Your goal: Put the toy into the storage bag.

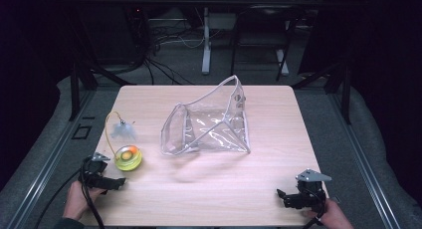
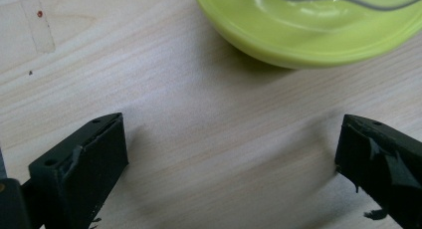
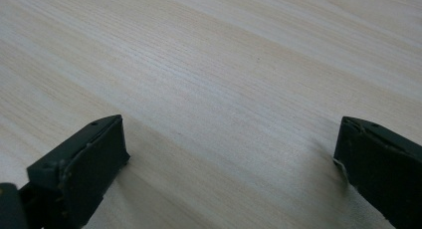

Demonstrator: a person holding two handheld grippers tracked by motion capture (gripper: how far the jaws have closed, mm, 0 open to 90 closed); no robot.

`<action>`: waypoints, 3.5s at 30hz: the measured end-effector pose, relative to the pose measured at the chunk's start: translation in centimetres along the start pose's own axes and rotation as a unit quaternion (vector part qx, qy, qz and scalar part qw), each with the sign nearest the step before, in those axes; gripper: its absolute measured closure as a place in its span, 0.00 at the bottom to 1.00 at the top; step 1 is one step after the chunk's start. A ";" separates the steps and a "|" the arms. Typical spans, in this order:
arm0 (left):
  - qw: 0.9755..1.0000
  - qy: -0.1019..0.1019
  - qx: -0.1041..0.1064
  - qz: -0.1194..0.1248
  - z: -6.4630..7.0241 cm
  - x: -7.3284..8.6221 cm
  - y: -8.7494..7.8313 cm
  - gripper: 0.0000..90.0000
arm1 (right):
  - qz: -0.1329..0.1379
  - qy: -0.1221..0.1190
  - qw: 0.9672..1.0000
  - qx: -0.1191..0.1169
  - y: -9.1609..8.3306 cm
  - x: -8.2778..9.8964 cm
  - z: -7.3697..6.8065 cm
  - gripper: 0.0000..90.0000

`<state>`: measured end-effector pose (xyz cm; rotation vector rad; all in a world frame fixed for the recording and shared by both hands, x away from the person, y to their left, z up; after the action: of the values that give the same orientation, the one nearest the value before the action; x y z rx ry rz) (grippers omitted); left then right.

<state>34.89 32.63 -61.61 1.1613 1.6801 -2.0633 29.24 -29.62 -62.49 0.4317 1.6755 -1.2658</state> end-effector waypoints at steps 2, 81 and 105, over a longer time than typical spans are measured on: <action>1.000 -0.006 -0.001 0.014 -0.2 -0.3 -0.4 0.00 | 0.001 0.000 1.000 0.001 0.0 0.0 0.0 0.00; 0.968 -0.005 0.033 0.248 0.6 -10.2 -7.5 0.97 | 0.002 0.001 1.000 0.001 0.0 0.0 0.0 0.00; 0.963 -0.007 0.023 0.267 0.4 -10.2 -9.9 0.98 | -0.002 -0.002 1.000 -0.001 0.0 0.0 0.0 0.00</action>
<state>35.24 32.43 -47.36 1.4187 1.1441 -1.7634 29.28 -29.64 -62.48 0.4261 1.6753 -1.2665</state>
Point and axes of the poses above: each handheld gripper's, and its own axes: y roughly forward along the jaws, x roughly out of its underside, z roughly to its right, the point moved 5 cm from there along y, roughly forward along the jaws, and after that the axes turned 12 degrees about z, right-handed, at the moved point
